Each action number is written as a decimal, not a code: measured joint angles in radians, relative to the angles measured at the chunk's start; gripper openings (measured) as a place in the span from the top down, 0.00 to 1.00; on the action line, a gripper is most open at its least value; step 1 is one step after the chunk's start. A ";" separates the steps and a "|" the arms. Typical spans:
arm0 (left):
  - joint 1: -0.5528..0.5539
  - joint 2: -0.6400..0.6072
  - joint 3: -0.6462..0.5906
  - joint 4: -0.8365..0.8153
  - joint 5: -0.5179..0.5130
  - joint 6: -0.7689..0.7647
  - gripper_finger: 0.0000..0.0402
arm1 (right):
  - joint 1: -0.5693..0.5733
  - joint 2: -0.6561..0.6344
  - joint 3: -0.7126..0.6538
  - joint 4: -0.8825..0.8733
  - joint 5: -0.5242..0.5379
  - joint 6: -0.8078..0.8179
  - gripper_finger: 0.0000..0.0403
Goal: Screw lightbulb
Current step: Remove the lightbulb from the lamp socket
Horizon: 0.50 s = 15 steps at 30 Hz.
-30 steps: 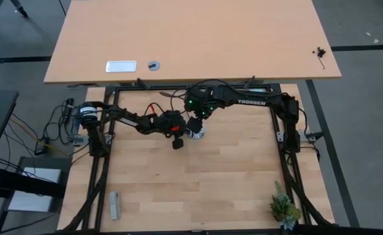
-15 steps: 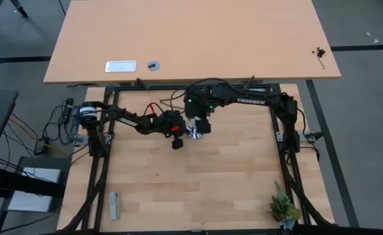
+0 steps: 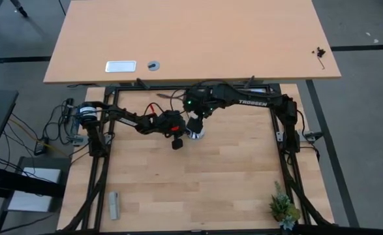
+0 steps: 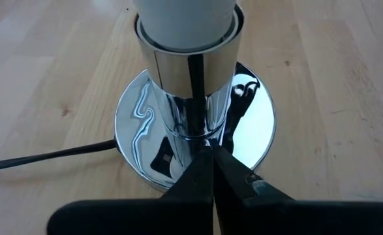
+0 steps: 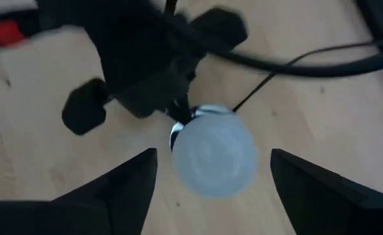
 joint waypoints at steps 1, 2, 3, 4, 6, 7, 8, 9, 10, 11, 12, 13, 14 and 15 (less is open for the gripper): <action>0.000 0.000 0.000 0.000 0.001 0.000 1.00 | 0.003 0.005 -0.006 -0.001 0.000 0.012 0.23; 0.000 0.000 0.000 0.000 0.001 0.000 1.00 | 0.004 0.007 -0.014 0.000 -0.001 0.024 0.21; 0.000 0.000 0.000 -0.001 0.002 0.000 1.00 | 0.005 0.007 -0.022 0.002 -0.001 0.032 0.20; 0.000 0.000 0.000 -0.001 0.002 0.000 1.00 | 0.005 0.004 -0.032 0.014 -0.001 0.043 0.19; 0.000 0.000 0.000 -0.001 0.003 0.000 1.00 | 0.000 0.004 -0.046 0.023 -0.001 0.073 0.17; 0.000 0.000 0.000 -0.001 0.004 0.000 1.00 | -0.004 0.004 -0.049 0.021 -0.001 0.090 0.17; 0.000 0.000 0.000 -0.001 0.004 0.000 1.00 | -0.006 0.004 -0.051 0.022 -0.001 0.105 0.16; 0.000 0.000 0.000 -0.001 0.004 0.000 1.00 | -0.007 0.004 -0.054 0.024 -0.001 0.113 0.16; 0.000 0.000 0.000 0.000 0.005 0.000 1.00 | -0.008 0.003 -0.058 0.028 -0.001 0.117 0.16; 0.000 0.000 0.000 0.000 0.005 0.000 1.00 | -0.010 0.003 -0.064 0.029 -0.001 0.122 0.16; 0.000 0.000 0.000 0.000 0.005 0.000 1.00 | -0.011 0.003 -0.071 0.030 -0.001 0.125 0.17; 0.000 0.000 0.000 0.000 0.005 0.000 1.00 | -0.013 0.003 -0.080 0.036 -0.001 0.126 0.17; 0.000 0.000 0.000 0.000 0.005 0.000 1.00 | -0.015 0.003 -0.087 0.047 -0.001 0.126 0.18; 0.000 0.000 0.000 0.000 0.005 0.000 1.00 | -0.017 0.003 -0.093 0.060 -0.001 0.126 0.19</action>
